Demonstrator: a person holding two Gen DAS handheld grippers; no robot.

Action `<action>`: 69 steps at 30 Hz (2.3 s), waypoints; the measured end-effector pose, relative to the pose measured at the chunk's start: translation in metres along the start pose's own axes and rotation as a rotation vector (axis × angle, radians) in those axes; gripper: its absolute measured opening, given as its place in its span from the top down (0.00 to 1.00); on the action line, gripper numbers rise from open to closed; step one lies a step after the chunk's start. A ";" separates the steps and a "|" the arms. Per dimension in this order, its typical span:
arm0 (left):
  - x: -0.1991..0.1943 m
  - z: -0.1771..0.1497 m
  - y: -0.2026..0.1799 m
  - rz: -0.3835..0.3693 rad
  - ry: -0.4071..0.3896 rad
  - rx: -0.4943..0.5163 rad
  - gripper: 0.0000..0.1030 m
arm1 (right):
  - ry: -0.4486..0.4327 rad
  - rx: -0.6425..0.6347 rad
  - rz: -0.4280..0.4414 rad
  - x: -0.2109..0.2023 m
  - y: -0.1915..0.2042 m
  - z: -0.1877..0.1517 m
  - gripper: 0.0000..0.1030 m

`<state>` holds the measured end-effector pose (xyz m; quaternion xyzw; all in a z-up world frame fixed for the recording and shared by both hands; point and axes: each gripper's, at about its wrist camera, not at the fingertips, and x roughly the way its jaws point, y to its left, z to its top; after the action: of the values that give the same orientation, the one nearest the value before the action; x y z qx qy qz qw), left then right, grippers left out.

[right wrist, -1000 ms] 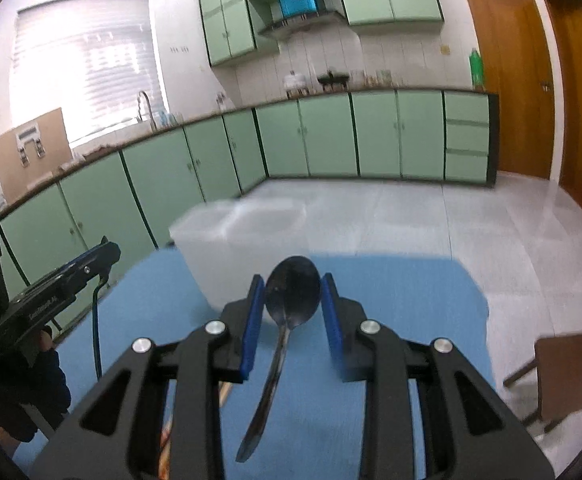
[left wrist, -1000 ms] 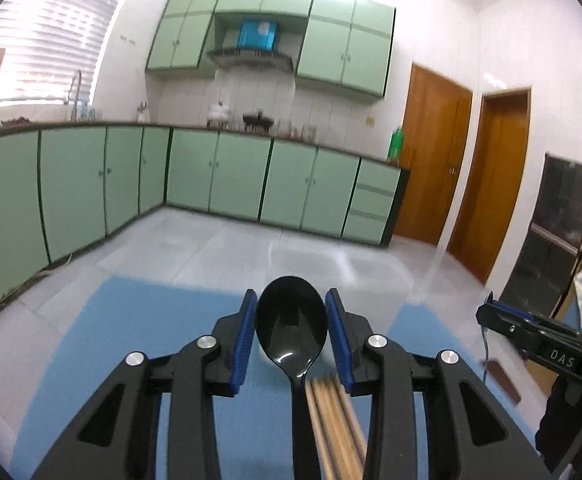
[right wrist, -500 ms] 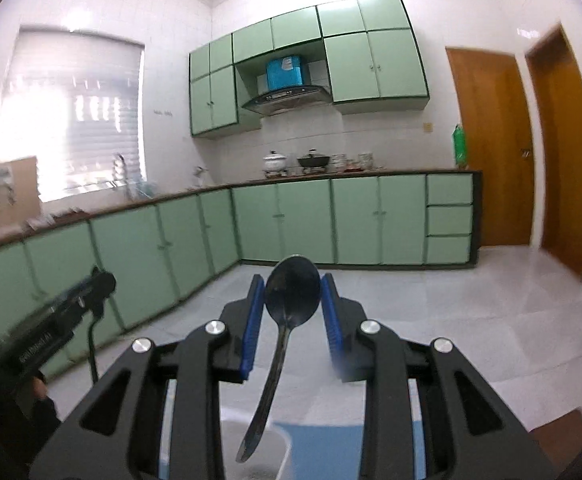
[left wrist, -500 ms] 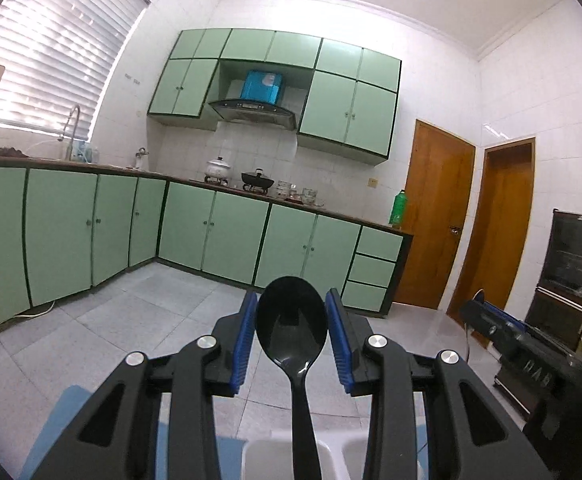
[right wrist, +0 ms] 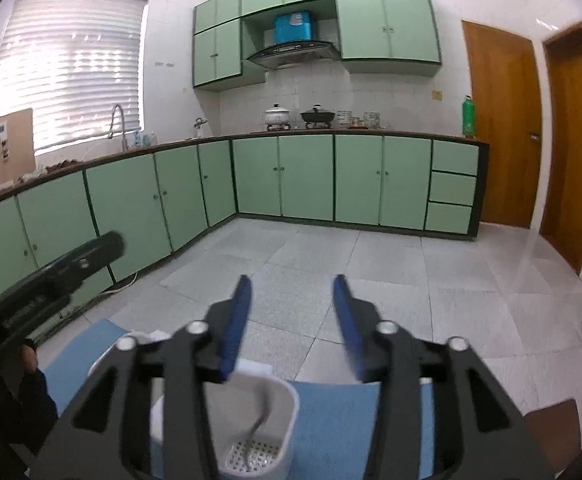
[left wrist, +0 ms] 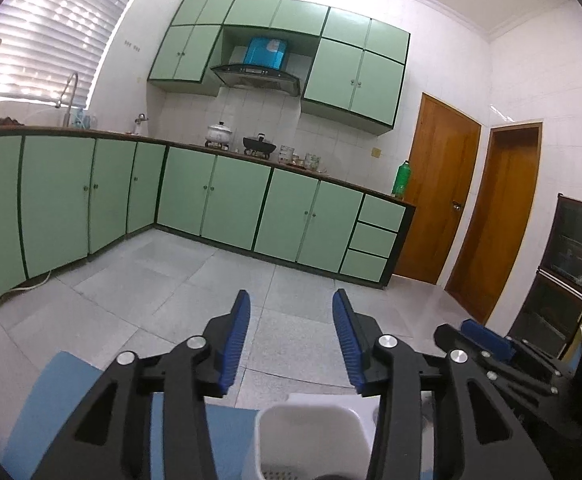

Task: Organize utensils
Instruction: 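Lift both spoons over the white holder and open both tools to drop them, then move both open tools back down to the chopsticks on the mat, then grasp a red-patterned chopstick with the right tool while the left tool grasps another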

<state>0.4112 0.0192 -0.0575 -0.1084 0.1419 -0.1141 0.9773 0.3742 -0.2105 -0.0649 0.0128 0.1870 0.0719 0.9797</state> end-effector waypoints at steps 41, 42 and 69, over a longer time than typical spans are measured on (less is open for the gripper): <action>-0.188 -0.192 0.015 0.273 0.613 0.093 0.17 | 0.565 -0.065 -0.035 -0.183 0.091 -0.216 0.22; -0.187 -0.192 0.015 0.274 0.613 0.092 0.17 | 0.566 -0.057 -0.046 -0.184 0.086 -0.215 0.22; -0.196 -0.203 -0.030 0.113 0.642 0.157 0.13 | 0.522 0.018 -0.042 -0.187 0.050 -0.215 0.94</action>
<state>0.1608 0.0038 -0.1905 0.0166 0.4391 -0.0986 0.8929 0.1158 -0.1883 -0.1941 -0.0013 0.4341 0.0507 0.8994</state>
